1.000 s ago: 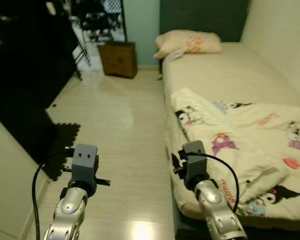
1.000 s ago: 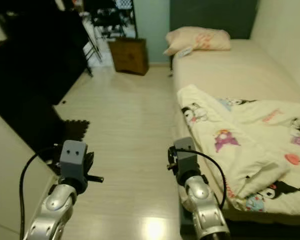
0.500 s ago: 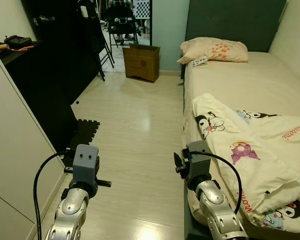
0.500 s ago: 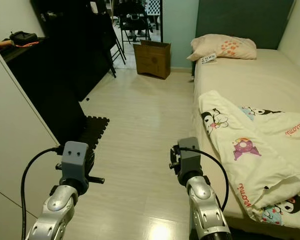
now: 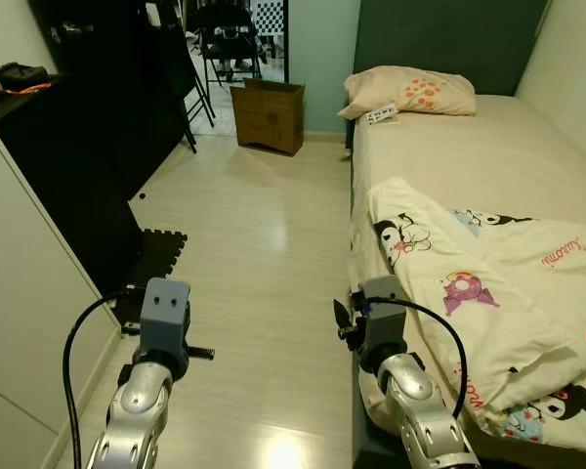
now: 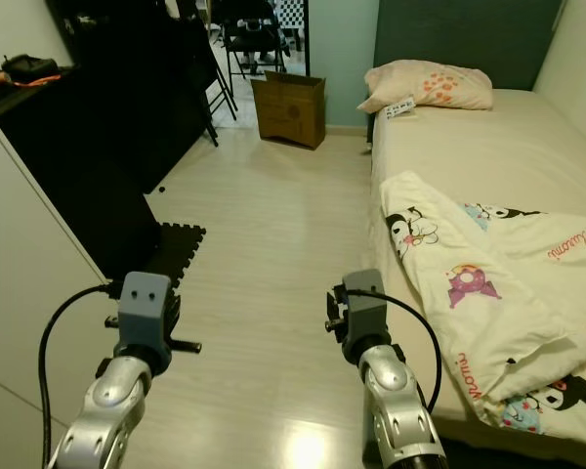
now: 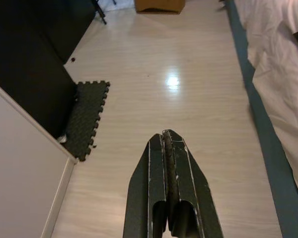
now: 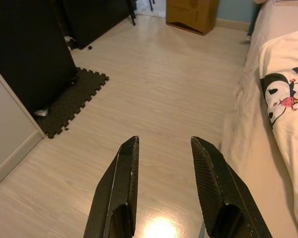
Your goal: Clean up the room
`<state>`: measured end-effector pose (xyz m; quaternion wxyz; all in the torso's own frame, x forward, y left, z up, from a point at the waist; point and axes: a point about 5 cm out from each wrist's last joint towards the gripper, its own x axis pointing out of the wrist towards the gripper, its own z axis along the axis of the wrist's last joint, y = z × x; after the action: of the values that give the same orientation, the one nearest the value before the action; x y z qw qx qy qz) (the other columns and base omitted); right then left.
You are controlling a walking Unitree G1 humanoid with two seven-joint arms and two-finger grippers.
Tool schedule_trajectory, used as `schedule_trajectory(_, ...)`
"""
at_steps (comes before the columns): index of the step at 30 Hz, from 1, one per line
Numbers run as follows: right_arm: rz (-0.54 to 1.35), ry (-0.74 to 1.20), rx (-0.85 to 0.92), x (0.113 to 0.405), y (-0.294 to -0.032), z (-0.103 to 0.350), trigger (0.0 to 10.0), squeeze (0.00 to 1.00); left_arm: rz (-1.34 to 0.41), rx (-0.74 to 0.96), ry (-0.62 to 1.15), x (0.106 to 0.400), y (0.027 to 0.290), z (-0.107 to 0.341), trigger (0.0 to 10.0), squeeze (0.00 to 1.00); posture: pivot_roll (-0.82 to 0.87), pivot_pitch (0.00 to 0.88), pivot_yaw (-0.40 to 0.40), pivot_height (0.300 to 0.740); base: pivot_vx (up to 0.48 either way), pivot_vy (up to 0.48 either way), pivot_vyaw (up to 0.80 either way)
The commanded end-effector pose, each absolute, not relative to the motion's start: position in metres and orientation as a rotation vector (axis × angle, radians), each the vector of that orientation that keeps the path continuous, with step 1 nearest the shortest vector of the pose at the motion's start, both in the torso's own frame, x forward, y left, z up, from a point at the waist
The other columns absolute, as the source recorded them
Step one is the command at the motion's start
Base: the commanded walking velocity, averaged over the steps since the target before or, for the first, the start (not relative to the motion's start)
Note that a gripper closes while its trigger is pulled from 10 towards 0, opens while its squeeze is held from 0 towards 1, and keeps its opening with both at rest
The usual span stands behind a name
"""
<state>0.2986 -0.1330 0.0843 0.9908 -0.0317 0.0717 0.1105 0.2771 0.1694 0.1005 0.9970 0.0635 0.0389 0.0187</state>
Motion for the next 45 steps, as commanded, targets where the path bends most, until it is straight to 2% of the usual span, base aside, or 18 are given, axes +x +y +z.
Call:
schedule_trajectory(1,0.229,0.148,-0.062,0.2982,-0.1326,0.0835,10.0,0.0,0.04,0.137,0.108,0.2751,0.1703,0.0941,10.0,0.0,-0.06,0.082,0.037,0.74,0.0,-0.458,0.0)
schedule_trajectory(26,0.232,0.144,-0.063,0.298,-0.1321,0.084,10.0,0.0,0.045,0.143,0.099,0.2769,0.1711,0.0949,10.0,0.0,-0.07,0.066,0.035,0.74,0.0,-0.462,0.0)
schedule_trajectory(29,0.232,0.143,-0.063,0.2981,-0.1318,0.0841,10.0,0.0,0.041,0.148,0.122,0.2775,0.1723,0.0925,10.0,0.0,-0.07,0.063,0.037,0.74,0.0,0.0,0.0)
schedule_trajectory(40,0.231,0.141,-0.059,0.2979,-0.1308,0.0844,10.0,0.0,0.041,0.137,0.107,0.2781,0.1738,0.0948,10.0,0.0,-0.07,0.065,0.04,0.74,0.0,0.48,0.0)
schedule_trajectory(45,0.232,0.142,-0.057,0.2967,-0.1299,0.0839,10.0,0.0,0.041,0.159,0.102,0.2768,0.1775,0.0948,10.0,0.0,-0.07,0.078,0.038,0.74,0.0,0.0,0.0)
